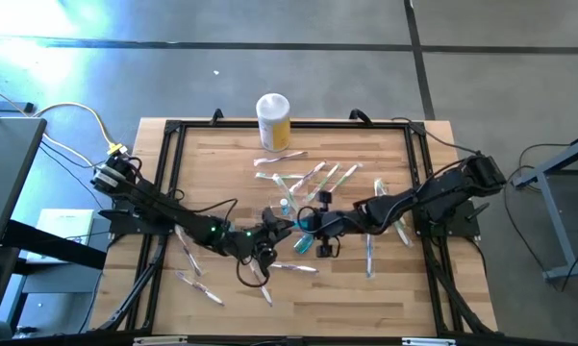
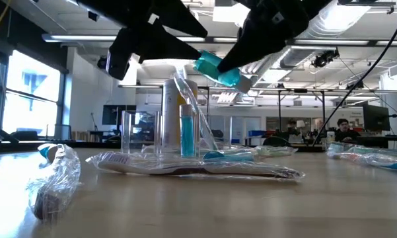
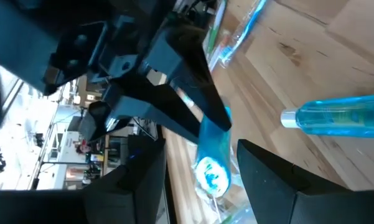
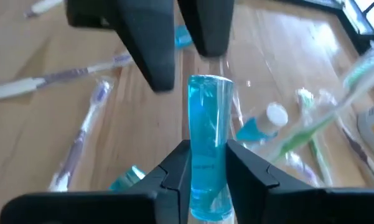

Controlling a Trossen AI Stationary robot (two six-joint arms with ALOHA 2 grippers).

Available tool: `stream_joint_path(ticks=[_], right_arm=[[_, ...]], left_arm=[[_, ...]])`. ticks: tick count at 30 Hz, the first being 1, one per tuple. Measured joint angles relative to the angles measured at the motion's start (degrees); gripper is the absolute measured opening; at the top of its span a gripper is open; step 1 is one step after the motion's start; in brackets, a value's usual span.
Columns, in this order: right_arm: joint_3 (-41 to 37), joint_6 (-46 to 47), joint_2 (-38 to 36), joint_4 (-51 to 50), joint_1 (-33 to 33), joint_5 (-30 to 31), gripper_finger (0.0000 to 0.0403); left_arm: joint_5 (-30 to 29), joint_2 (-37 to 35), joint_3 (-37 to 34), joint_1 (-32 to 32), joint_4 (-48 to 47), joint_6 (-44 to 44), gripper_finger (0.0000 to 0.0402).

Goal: Pick & Place toothbrushing station
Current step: Put the mouthwash bottle into the transparent organizer

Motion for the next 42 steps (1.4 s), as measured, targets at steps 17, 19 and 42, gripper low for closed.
stream_joint_path(ticks=[17, 19, 42], right_arm=[[0.1, -3.5, 0.0, 4.1, 0.8, -1.8, 0.0072], [0.1, -3.5, 0.0, 4.1, 0.8, -1.8, 0.0072], [0.0, -3.7, -0.1, 4.1, 0.8, -3.7, 0.0074]], left_arm=[[-1.2, 0.0, 0.0, 0.0, -1.5, -1.9, 0.0191], [-1.2, 0.0, 0.0, 0.0, -1.2, -1.8, 0.0191], [1.1, 0.0, 0.0, 0.1, -1.4, -2.6, 0.0073]])
